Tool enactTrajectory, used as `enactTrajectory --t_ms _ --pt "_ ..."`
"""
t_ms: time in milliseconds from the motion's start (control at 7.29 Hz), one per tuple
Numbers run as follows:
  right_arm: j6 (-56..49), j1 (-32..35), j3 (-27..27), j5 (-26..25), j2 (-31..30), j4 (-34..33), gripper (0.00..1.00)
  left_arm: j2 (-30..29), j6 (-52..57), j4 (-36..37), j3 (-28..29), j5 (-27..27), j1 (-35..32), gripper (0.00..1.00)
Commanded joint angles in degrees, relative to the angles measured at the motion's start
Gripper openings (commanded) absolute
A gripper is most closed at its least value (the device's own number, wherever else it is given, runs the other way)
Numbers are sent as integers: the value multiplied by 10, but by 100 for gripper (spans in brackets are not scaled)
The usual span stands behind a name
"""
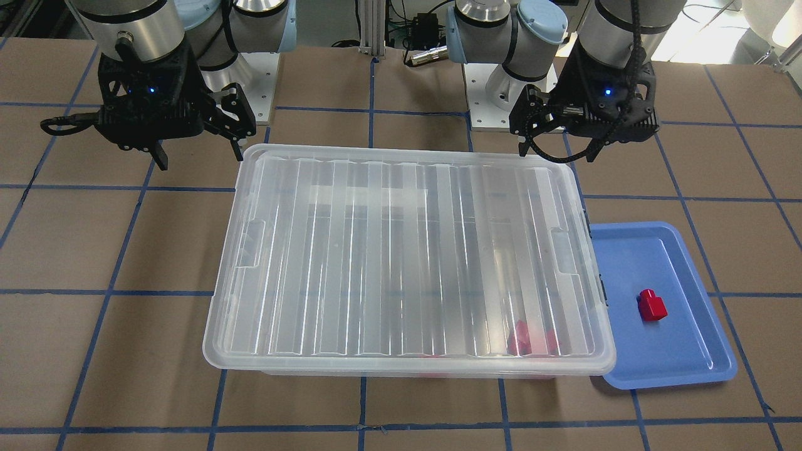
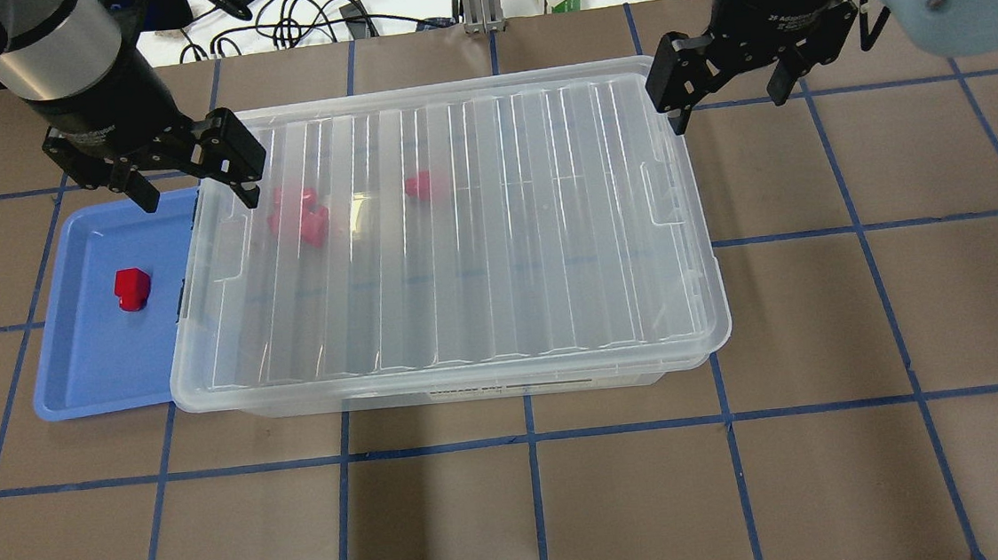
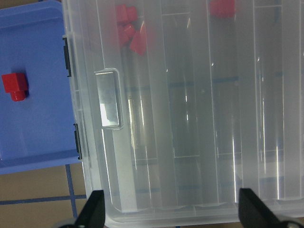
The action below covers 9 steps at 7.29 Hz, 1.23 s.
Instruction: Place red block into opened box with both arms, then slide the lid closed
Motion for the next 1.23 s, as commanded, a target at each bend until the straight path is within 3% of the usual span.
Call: enactTrajectory --t_ms 0,685,1097 --pt "-1 -2 1 0 0 0 100 -8 0 0 5 1 0 100" --pt "8 -4 26 -1 4 -9 100 -11 1 -3 7 10 1 100" --pt "16 -9 141 -1 61 -195 100 -11 0 -2 5 10 -1 100"
